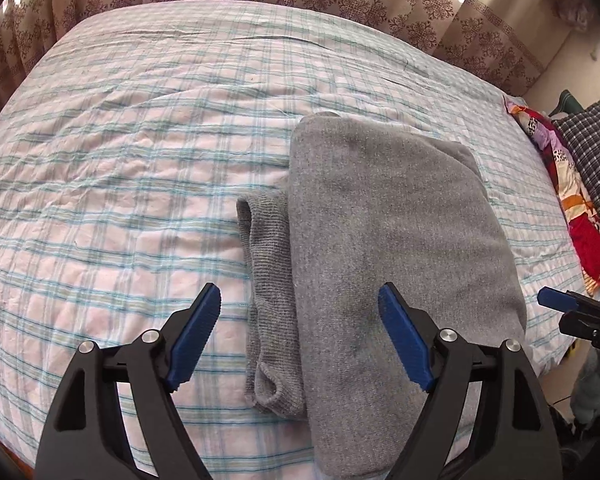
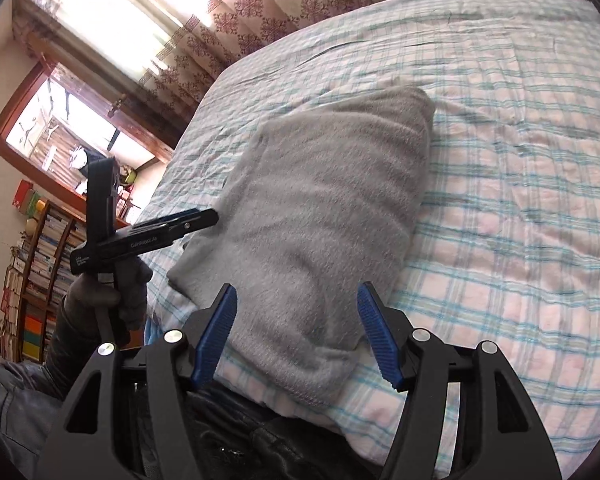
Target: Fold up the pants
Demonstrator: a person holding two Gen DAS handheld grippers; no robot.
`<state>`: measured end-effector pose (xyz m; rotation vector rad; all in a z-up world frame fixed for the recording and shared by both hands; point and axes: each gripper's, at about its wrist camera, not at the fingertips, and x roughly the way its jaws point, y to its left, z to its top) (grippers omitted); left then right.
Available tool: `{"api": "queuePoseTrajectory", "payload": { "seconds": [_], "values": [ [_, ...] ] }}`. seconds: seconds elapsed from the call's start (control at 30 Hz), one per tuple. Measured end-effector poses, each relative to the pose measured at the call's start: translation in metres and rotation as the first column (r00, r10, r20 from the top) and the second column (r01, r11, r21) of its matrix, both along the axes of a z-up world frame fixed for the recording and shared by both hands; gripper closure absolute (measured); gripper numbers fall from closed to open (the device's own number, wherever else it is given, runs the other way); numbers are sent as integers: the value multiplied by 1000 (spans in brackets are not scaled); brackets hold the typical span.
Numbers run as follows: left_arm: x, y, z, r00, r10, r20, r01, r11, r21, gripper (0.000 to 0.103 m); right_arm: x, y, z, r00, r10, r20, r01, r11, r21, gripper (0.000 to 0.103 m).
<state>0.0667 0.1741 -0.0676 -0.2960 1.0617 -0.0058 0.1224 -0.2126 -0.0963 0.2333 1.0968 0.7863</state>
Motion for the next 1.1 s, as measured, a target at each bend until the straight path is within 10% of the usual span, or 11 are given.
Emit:
{"api": "queuePoseTrajectory", "payload": {
  "seconds": [0.4, 0.87, 1.1],
  "values": [
    [36, 26, -48, 996, -56, -69, 30, 941, -337, 10, 79, -12, -49, 966, -170, -195, 199, 969, 143, 24],
    [47, 13, -55, 986, -165, -13, 147, 909, -389, 21, 105, 42, -93, 966, -75, -249, 121, 977, 174, 20],
    [44, 14, -51, 987, -161, -2, 146, 897, -417, 50, 106, 56, -87, 976, -51, -210, 84, 985, 150, 55]
  ]
}}
